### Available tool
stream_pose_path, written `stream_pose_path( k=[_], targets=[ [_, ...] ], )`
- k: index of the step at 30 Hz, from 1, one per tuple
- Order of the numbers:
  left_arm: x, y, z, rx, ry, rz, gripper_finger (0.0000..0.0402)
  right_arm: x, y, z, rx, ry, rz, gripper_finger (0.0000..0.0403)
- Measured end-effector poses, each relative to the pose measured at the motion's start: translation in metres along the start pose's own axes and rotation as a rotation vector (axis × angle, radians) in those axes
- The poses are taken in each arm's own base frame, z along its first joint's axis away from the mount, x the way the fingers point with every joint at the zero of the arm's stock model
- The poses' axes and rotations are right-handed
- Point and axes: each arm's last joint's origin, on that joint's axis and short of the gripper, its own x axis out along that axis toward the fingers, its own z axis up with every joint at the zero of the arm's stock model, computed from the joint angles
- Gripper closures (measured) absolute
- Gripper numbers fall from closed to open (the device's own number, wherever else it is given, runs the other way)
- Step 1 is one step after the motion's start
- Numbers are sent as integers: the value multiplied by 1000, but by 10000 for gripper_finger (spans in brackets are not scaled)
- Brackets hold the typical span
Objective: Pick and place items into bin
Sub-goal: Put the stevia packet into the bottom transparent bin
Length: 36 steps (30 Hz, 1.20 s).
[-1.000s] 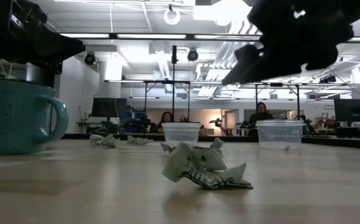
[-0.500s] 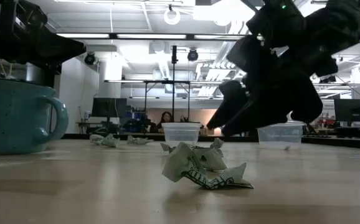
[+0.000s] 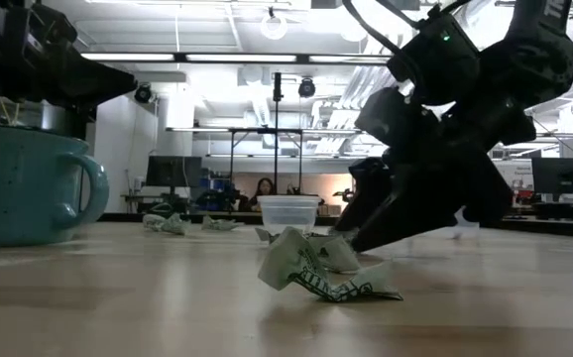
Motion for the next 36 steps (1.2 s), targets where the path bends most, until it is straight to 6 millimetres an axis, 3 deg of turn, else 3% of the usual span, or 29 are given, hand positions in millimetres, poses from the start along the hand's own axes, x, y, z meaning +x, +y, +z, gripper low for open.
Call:
stream_pose_path(
  k=[19,26,36],
  targets=[
    [0,0,0,0,-2,15,302,0,1,3,34,-31,56,261],
    [0,0,0,0,-3,16,302,0,-1,3,120,-35,50,261],
    [0,0,0,0,-3,17,302,0,-12,3,288,-31,126,225]
  ],
)
